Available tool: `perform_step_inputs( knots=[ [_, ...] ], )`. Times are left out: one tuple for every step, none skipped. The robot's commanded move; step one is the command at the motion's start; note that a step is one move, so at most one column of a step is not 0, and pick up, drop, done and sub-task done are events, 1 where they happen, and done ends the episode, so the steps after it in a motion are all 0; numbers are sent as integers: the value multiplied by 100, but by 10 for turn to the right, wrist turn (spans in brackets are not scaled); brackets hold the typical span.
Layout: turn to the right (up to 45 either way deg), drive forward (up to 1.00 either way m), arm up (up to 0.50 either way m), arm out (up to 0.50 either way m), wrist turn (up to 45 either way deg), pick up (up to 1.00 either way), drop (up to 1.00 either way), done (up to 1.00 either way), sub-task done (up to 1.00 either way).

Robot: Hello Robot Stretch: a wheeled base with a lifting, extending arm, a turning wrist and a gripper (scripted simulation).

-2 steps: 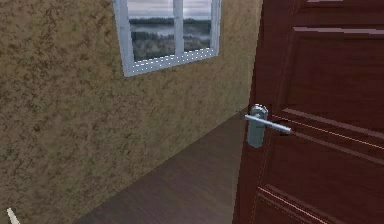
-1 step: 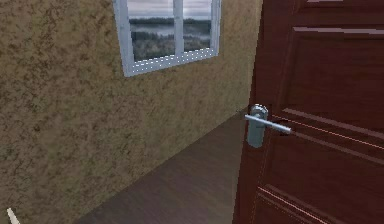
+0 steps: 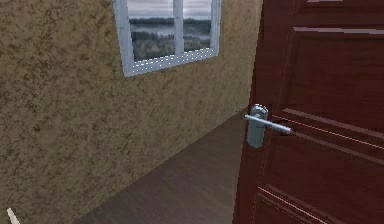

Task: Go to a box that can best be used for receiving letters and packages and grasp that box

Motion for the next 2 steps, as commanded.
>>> perform_step_inputs(
  knots=[
    [0,0,10,0,0,0,0,0,0],
    [0,0,0,0,0,0,0,100,0]
  ],
)
